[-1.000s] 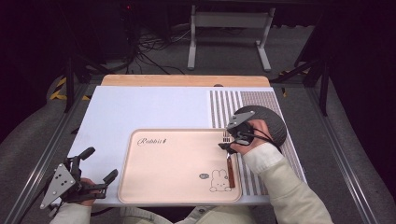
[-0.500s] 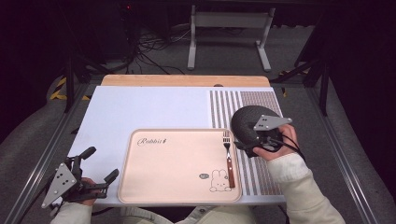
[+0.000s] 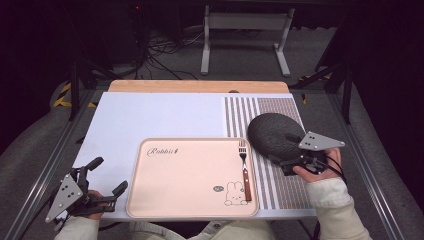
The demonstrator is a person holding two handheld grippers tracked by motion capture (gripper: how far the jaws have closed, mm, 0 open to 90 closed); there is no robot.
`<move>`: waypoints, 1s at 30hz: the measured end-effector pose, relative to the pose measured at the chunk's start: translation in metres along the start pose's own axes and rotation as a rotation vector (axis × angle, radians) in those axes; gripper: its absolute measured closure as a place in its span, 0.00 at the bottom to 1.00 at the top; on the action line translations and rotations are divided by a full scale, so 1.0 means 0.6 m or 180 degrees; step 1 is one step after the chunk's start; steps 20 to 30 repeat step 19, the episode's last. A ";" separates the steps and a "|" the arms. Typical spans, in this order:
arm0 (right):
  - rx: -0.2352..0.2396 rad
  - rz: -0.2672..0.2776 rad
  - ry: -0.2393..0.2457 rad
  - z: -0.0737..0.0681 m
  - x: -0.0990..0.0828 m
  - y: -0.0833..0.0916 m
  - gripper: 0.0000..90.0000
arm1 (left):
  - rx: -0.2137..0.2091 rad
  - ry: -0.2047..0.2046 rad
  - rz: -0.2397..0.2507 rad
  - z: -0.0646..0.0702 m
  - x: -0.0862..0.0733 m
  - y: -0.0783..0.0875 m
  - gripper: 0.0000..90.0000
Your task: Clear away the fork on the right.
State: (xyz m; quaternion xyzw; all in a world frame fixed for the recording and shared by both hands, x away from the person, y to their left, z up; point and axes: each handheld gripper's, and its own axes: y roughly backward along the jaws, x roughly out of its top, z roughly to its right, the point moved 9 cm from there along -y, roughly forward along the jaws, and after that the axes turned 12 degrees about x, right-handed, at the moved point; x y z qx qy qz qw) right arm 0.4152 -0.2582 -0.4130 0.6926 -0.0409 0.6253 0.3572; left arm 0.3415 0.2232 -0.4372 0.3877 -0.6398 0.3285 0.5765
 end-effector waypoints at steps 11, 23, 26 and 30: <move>-0.0133 0.0554 -0.0039 0.010 -0.044 0.034 0.06 | -0.0015 -0.0001 0.0008 0.001 0.001 -0.001 0.00; -0.0292 0.0742 -0.0155 0.022 -0.084 0.048 0.03 | -0.0024 -0.0002 0.0020 0.001 0.002 -0.002 0.00; -0.0292 0.0742 -0.0155 0.022 -0.084 0.048 0.03 | -0.0024 -0.0002 0.0020 0.001 0.002 -0.002 0.00; -0.0292 0.0742 -0.0155 0.022 -0.084 0.048 0.03 | -0.0024 -0.0002 0.0020 0.001 0.002 -0.002 0.00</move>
